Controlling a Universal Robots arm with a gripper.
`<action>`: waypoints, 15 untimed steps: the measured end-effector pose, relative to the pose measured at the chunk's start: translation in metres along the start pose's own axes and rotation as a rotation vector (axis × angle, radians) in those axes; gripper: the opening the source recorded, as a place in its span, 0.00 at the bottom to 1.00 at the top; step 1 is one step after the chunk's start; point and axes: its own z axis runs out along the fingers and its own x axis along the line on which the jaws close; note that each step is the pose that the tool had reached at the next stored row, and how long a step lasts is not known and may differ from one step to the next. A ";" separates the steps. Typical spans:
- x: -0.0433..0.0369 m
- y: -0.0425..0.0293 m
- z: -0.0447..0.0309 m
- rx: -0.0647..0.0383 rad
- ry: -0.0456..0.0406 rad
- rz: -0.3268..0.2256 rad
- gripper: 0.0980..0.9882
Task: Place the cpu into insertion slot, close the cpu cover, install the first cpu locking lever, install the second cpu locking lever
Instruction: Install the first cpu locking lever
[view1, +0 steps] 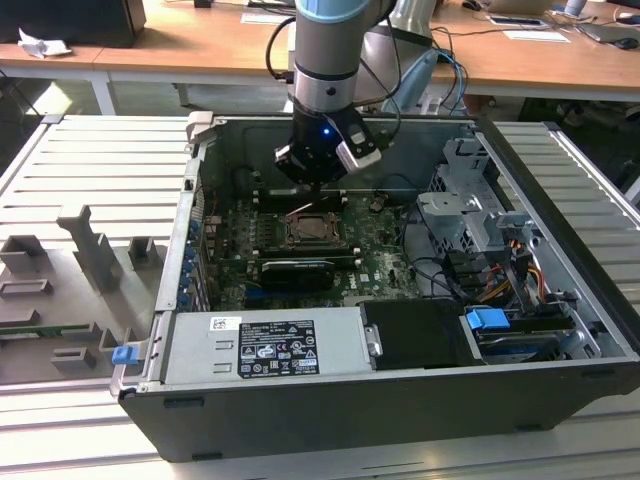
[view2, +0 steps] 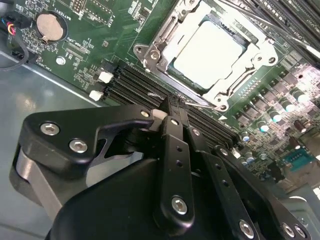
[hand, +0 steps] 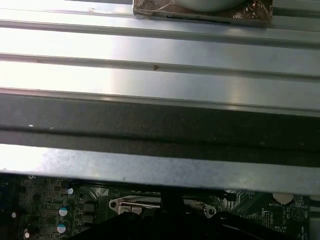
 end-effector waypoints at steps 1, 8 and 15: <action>0.0000 -0.0001 0.0004 -0.001 -0.0001 0.000 0.01; 0.0001 -0.0020 0.0033 -0.028 -0.0022 0.000 0.01; -0.0049 -0.0030 0.0089 -0.028 -0.0020 0.001 0.01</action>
